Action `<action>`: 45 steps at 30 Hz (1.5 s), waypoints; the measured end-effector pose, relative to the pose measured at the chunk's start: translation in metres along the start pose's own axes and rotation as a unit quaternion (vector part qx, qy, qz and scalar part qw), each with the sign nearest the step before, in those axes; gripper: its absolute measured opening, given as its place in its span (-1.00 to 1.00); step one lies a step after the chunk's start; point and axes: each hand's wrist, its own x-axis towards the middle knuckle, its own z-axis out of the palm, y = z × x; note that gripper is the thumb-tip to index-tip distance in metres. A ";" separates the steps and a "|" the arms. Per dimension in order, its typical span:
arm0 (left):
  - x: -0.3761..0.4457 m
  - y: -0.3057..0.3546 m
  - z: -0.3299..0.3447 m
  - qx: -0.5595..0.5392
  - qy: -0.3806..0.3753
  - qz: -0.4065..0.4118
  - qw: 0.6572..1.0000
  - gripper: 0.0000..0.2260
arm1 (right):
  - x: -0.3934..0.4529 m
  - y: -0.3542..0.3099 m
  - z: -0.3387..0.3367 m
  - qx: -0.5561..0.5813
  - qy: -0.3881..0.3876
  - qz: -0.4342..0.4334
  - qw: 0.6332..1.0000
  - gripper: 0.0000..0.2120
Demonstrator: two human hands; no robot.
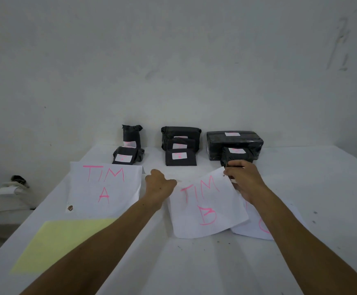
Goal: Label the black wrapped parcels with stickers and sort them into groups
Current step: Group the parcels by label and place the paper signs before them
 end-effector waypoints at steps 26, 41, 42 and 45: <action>0.017 0.047 -0.059 -0.152 -0.055 0.105 0.981 -0.61 | -0.003 -0.016 -0.012 0.123 -0.070 -0.085 0.986 -0.69; 0.018 0.056 -0.084 0.231 -0.049 0.189 0.953 -0.79 | 0.010 0.004 0.013 -0.029 -0.112 -0.122 0.986 -0.82; 0.019 0.056 -0.083 0.260 -0.047 0.187 0.946 -0.78 | 0.008 0.004 0.014 -0.039 -0.117 -0.121 0.985 -0.83; 0.021 0.055 -0.082 0.303 -0.034 0.184 0.934 -0.73 | 0.005 0.002 0.013 -0.066 -0.129 -0.131 0.981 -0.84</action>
